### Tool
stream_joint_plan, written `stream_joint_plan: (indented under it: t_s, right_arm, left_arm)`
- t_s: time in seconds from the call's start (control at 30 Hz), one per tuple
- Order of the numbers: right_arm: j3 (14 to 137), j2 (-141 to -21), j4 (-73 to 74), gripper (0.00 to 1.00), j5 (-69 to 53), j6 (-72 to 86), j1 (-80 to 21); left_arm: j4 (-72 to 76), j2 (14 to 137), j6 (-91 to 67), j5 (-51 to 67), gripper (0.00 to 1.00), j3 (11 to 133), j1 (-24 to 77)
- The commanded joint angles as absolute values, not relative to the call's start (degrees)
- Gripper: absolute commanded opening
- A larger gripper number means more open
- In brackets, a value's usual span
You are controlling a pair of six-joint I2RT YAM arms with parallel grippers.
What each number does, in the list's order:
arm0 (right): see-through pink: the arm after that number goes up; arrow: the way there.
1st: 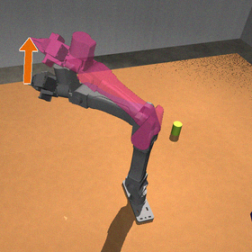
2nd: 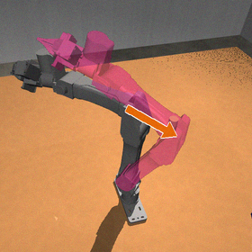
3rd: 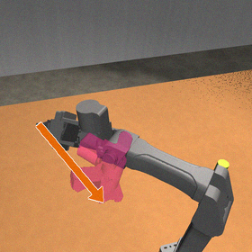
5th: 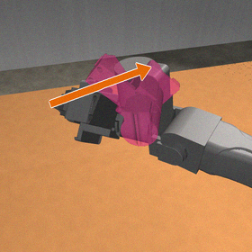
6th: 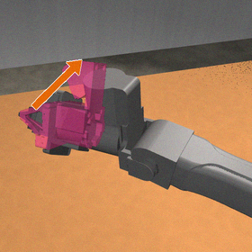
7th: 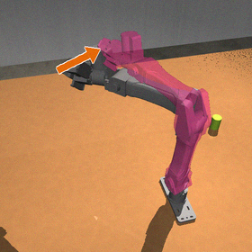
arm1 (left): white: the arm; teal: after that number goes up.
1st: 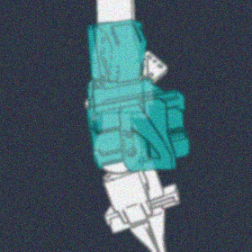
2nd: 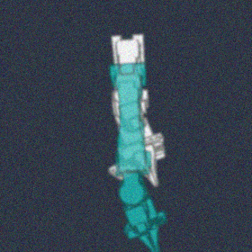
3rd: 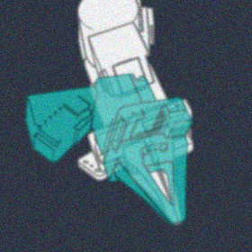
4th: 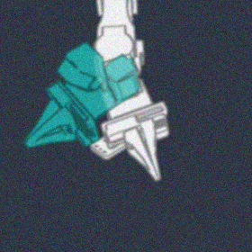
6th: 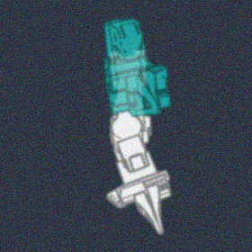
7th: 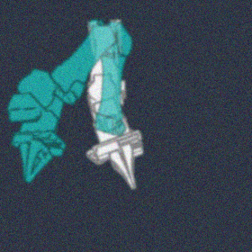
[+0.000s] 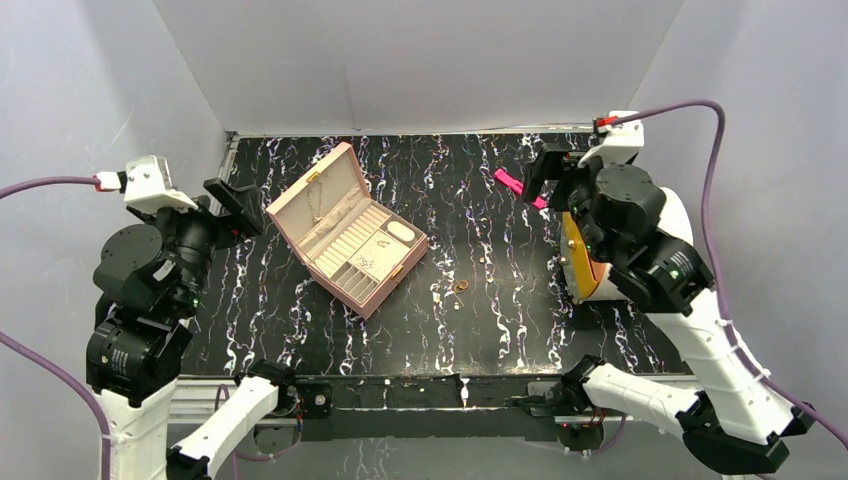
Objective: Organize the mixed jewelry
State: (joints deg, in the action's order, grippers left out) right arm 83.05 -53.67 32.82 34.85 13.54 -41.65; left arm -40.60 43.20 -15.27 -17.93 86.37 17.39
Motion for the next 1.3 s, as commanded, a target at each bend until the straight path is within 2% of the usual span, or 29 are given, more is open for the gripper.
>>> stream_joint_plan:
  t_s: [0.0,0.27,0.53,0.6,0.67,0.73,0.93,1.0,1.13,1.27]
  right_arm:
    - [82.5,-56.5,29.9,0.99,40.9,15.3,-41.7]
    - [79.9,-60.4,30.8,0.99,30.2,13.5,-41.7]
    - [72.7,-63.9,34.4,0.99,24.2,23.8,-41.7]
    - [70.0,-65.2,36.3,0.92,24.4,28.5,-41.7]
    - [66.9,-66.6,36.7,0.74,24.4,31.8,-41.7]
    - [65.3,-69.4,38.1,0.6,24.9,35.4,-41.7]
    - [63.6,-79.6,36.6,0.52,24.2,39.5,-41.3]
    - [63.9,-83.3,35.3,0.44,24.3,40.1,-40.9]
    - [64.3,-89.8,31.7,0.41,22.3,39.7,-39.9]
    - [64.5,-93.9,27.6,0.3,23.0,41.3,-38.5]
  left_arm:
    - [-35.9,41.6,-13.1,-21.7,0.8,85.4,17.7]
    - [-26.0,38.4,-9.3,-16.2,0.8,77.2,17.7]
    - [-23.2,37.0,-13.6,-11.3,0.8,68.9,17.7]
    - [-23.0,37.0,-15.5,-11.3,0.8,66.9,17.8]
    - [-23.0,37.1,-17.6,-11.1,0.8,65.2,17.7]
    - [-23.3,36.9,-20.1,-11.5,0.8,63.1,17.7]
    - [-24.3,36.7,-24.6,-8.9,0.8,58.1,17.7]
    - [-24.3,37.4,-25.7,-6.9,0.8,57.5,17.7]
    - [-24.3,39.5,-25.8,-3.3,0.8,56.5,17.8]
    - [-23.0,40.7,-26.6,-0.3,0.78,55.2,17.7]
